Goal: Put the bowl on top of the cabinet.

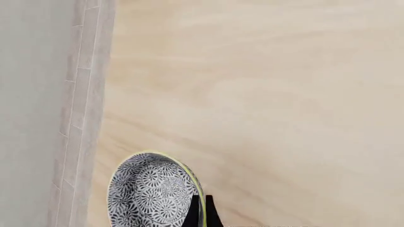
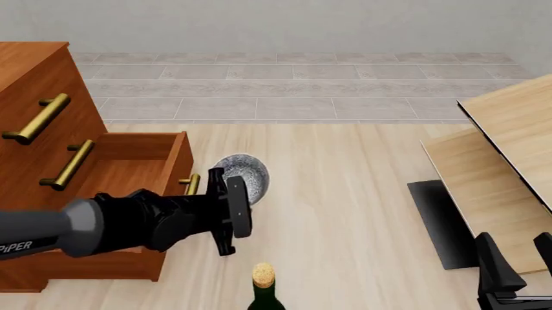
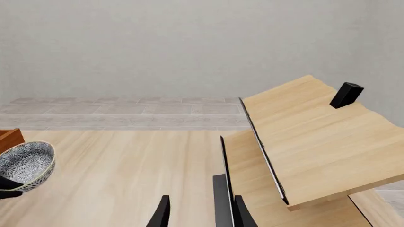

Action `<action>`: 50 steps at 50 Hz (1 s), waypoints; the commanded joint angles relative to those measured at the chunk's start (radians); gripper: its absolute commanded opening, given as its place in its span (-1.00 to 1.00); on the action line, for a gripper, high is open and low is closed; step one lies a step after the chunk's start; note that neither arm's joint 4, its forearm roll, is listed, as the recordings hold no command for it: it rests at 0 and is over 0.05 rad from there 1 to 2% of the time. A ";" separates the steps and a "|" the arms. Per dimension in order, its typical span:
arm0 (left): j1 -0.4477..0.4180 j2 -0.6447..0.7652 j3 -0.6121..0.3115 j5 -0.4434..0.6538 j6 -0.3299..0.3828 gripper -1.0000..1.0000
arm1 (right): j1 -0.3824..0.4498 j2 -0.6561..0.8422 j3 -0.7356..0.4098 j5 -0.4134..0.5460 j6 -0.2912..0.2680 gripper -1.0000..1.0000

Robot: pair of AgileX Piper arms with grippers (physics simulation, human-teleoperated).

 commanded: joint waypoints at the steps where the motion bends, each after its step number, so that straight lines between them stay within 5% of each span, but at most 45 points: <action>1: -0.025 -0.104 -0.032 0.067 0.018 -1.00 | 0.000 0.000 0.000 0.000 0.000 1.00; 12: -0.085 -0.238 -0.080 0.188 -0.002 -1.00 | 0.000 0.000 0.000 0.000 0.000 1.00; 27: -0.046 -0.354 -0.207 0.302 0.001 -1.00 | 0.000 0.000 0.000 0.000 0.000 1.00; 50: -0.084 -0.541 -0.431 0.627 -0.092 -1.00 | 0.000 0.000 0.000 0.000 0.000 1.00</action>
